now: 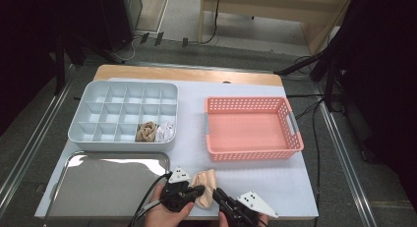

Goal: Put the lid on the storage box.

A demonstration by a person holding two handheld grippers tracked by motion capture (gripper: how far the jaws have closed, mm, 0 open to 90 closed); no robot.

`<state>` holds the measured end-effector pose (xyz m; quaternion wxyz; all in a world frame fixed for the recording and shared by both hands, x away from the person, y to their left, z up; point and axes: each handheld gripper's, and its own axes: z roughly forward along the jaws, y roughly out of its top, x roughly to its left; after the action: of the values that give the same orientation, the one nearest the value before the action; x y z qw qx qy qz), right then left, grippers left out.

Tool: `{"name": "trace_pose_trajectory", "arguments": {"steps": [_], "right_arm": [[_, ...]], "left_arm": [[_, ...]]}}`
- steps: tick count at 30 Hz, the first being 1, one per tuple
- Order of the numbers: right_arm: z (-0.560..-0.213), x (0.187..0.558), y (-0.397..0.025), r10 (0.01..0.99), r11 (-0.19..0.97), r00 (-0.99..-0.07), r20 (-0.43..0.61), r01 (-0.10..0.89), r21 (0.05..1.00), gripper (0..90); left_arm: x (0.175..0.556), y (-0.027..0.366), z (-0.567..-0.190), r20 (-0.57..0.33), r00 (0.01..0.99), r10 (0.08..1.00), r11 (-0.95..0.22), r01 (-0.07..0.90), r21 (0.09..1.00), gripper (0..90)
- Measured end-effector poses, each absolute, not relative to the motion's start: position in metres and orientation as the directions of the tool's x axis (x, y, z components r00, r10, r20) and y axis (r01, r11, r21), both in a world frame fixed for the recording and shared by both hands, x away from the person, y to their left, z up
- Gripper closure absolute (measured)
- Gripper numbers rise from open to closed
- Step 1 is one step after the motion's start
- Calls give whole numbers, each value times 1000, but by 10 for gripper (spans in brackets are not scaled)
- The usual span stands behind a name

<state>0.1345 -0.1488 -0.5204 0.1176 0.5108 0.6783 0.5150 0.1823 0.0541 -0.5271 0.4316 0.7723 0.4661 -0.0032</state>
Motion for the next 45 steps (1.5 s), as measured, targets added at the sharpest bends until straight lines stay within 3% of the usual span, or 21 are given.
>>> {"name": "trace_pose_trajectory", "arguments": {"steps": [6, 12, 16, 18, 23, 30, 36, 41, 45], "right_arm": [[-517, 130, -138, 817, -3, -485, 312, 538, 843, 840], [-516, 129, -134, 823, 21, -489, 288, 533, 846, 840], [-517, 128, -127, 819, 43, -505, 270, 525, 850, 840], [-518, 127, -122, 817, 60, -515, 259, 523, 850, 840], [-525, 128, -112, 811, 114, -541, 224, 521, 846, 838], [-533, 129, -102, 808, 155, -558, 191, 513, 845, 835], [-535, 127, -100, 807, 164, -563, 177, 502, 849, 834], [-535, 127, -100, 803, 176, -572, 167, 496, 851, 834], [-535, 128, -102, 797, 180, -580, 169, 495, 850, 833]], "left_arm": [[178, 68, -519, -435, 575, 693, -173, 718, 674, 842], [180, 107, -508, -474, 508, 719, -63, 727, 684, 830], [183, 113, -508, -487, 493, 721, -41, 732, 680, 818], [184, 113, -508, -495, 483, 722, -26, 734, 679, 755], [186, 113, -506, -517, 445, 731, 39, 730, 683, 502], [194, 95, -516, -553, 436, 710, 7, 781, 624, 334], [203, 85, -523, -592, 406, 697, 25, 811, 585, 334], [206, 83, -529, -623, 382, 683, 30, 837, 546, 420], [206, 82, -530, -644, 379, 665, 29, 848, 529, 557]]}}
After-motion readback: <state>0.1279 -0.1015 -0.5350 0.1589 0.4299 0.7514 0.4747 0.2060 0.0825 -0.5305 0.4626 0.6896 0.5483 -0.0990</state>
